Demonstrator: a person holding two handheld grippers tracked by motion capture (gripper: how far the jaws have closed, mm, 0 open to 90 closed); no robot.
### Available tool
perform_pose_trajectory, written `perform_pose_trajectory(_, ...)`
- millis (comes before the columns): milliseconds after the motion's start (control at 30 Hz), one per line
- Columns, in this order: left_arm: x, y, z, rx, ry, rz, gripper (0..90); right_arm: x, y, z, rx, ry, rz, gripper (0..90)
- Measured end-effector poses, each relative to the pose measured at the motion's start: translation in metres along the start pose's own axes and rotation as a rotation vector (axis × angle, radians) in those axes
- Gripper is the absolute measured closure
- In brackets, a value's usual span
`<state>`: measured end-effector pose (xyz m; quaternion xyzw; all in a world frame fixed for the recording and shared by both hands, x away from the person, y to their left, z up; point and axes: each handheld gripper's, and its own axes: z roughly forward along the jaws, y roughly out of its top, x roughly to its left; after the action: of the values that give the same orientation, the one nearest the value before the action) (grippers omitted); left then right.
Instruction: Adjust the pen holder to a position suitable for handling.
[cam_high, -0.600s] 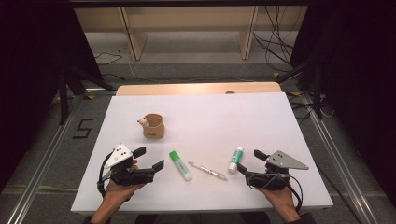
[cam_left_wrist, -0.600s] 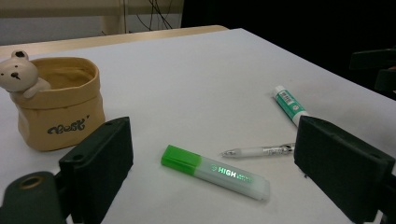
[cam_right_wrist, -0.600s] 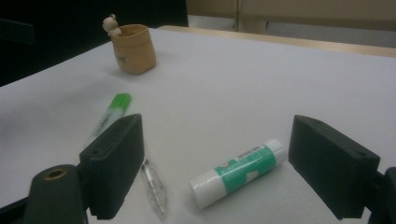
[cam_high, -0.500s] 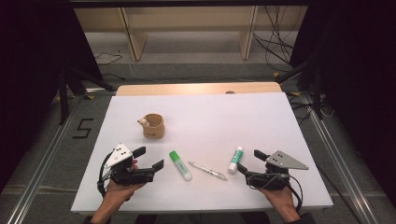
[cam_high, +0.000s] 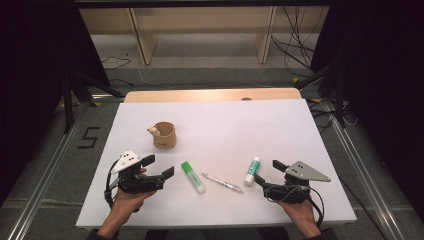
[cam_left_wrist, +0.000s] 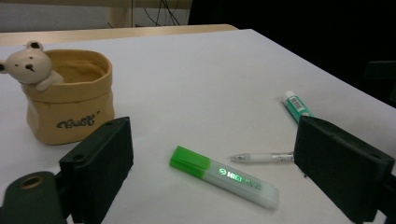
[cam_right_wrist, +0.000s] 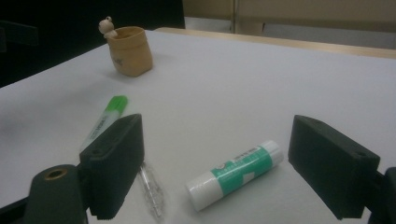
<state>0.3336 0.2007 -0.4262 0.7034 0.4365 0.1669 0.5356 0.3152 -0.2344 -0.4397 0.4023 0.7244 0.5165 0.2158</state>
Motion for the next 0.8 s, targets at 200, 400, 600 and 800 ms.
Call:
perform_pose_trajectory(200,0.010,0.009,0.003,0.011,0.052,-0.005,11.6,0.000,0.000,0.001,0.004,-0.003,0.000,19.4)
perform_pose_trajectory(400,0.024,0.018,0.008,0.036,0.115,-0.004,13.1,0.001,0.000,0.001,0.007,-0.002,-0.004,19.5)
perform_pose_trajectory(600,0.037,0.018,0.010,0.071,0.172,-0.020,22.0,0.000,0.000,0.001,0.008,-0.004,0.003,19.6)
perform_pose_trajectory(800,0.056,0.019,0.018,0.092,0.295,-0.044,46.0,0.000,0.000,0.002,0.011,-0.007,0.000,19.8)
